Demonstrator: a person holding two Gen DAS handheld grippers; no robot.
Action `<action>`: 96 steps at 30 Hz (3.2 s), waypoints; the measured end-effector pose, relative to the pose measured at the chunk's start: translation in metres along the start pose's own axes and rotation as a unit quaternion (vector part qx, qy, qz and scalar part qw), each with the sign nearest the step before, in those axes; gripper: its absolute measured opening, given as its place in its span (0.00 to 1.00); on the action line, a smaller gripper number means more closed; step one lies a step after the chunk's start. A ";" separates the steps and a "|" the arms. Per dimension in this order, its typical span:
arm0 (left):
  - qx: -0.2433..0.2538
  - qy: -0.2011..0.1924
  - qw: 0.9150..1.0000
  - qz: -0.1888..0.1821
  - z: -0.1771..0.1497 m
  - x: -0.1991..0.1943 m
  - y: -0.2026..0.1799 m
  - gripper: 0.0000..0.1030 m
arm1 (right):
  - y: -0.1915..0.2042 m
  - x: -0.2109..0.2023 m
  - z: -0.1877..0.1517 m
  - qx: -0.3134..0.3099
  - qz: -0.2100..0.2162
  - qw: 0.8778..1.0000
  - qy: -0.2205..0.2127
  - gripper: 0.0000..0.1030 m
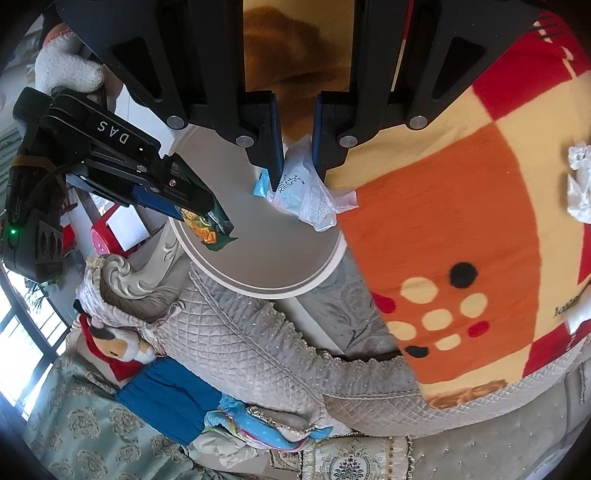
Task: Collect trash
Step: 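Carry both items over the white bin and open both tools to drop them, then move both open tools from the bin back over the blanket, then grasp the white-and-orange snack bag with the left tool while the right tool grasps white tissue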
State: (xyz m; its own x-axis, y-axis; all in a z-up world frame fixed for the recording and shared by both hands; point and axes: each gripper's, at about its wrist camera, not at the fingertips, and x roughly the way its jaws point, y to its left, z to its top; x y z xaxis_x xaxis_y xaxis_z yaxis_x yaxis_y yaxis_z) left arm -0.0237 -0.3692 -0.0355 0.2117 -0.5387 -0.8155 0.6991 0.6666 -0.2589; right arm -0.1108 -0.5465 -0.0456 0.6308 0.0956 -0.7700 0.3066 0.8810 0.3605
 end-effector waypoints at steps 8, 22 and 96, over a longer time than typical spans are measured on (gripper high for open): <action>-0.002 0.006 1.000 -0.006 0.003 0.012 -0.003 0.11 | -0.008 0.004 -0.001 0.006 -0.010 1.000 0.001 0.30; -0.011 0.019 0.999 -0.033 0.005 0.027 -0.004 0.41 | -0.018 0.007 -0.001 0.026 -0.020 0.999 0.005 0.36; -0.280 -0.113 0.944 0.137 -0.122 -0.211 0.313 0.63 | 0.298 0.116 0.011 -0.187 0.146 0.967 0.095 0.61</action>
State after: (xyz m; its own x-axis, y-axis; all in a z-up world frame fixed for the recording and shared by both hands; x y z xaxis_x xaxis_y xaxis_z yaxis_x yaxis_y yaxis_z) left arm 0.0671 0.0162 -0.0082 0.5154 -0.3613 -0.7770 0.1403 0.9301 -0.3394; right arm 0.0612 -0.2783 -0.0215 0.4977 0.4169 -0.7606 -0.1665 0.9065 0.3880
